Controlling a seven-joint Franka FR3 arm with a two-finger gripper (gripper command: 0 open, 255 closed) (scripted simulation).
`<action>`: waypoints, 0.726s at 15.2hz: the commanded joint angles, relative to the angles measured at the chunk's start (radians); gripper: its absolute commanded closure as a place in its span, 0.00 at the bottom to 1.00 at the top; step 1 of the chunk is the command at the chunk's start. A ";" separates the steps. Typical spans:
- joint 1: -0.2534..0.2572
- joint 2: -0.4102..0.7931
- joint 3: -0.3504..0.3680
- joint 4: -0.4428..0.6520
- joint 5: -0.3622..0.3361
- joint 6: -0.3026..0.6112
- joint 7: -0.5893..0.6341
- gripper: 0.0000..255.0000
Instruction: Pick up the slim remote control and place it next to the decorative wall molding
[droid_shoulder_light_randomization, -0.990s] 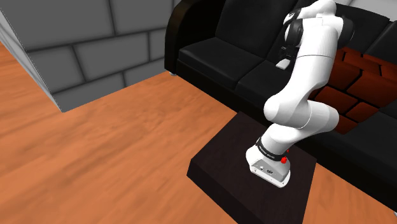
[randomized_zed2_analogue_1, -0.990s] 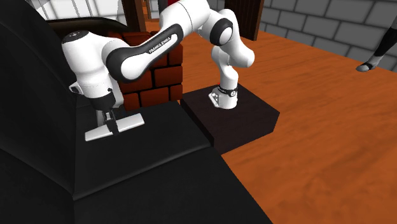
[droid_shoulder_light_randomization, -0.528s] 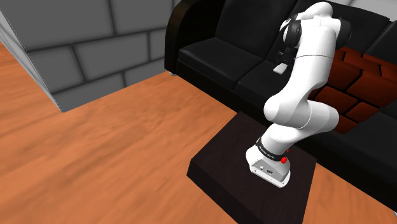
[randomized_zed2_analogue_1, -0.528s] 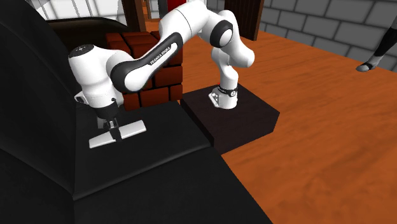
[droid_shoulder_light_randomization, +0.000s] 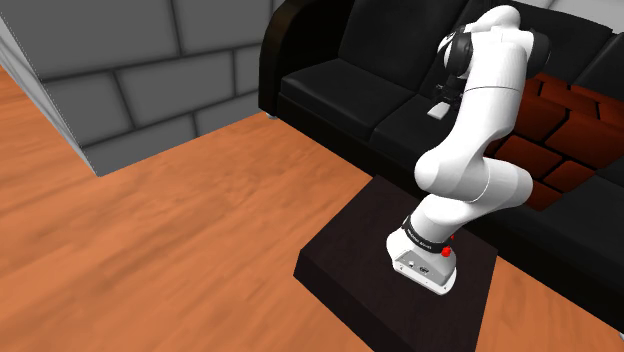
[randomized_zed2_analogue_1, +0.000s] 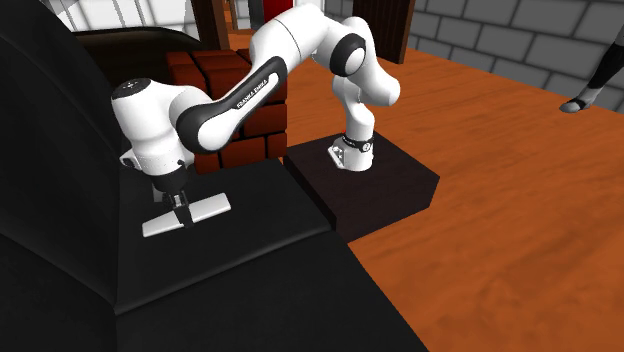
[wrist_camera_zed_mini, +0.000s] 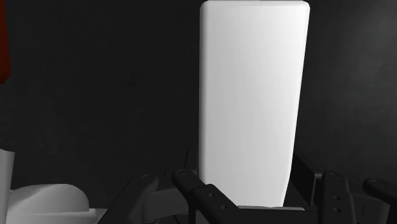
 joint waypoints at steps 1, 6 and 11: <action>0.000 0.000 0.000 0.000 0.000 0.000 0.000 1.00; 0.000 0.000 0.000 0.000 0.000 0.000 0.000 0.00; -0.004 -0.030 -0.009 0.081 -0.015 -0.108 0.012 0.00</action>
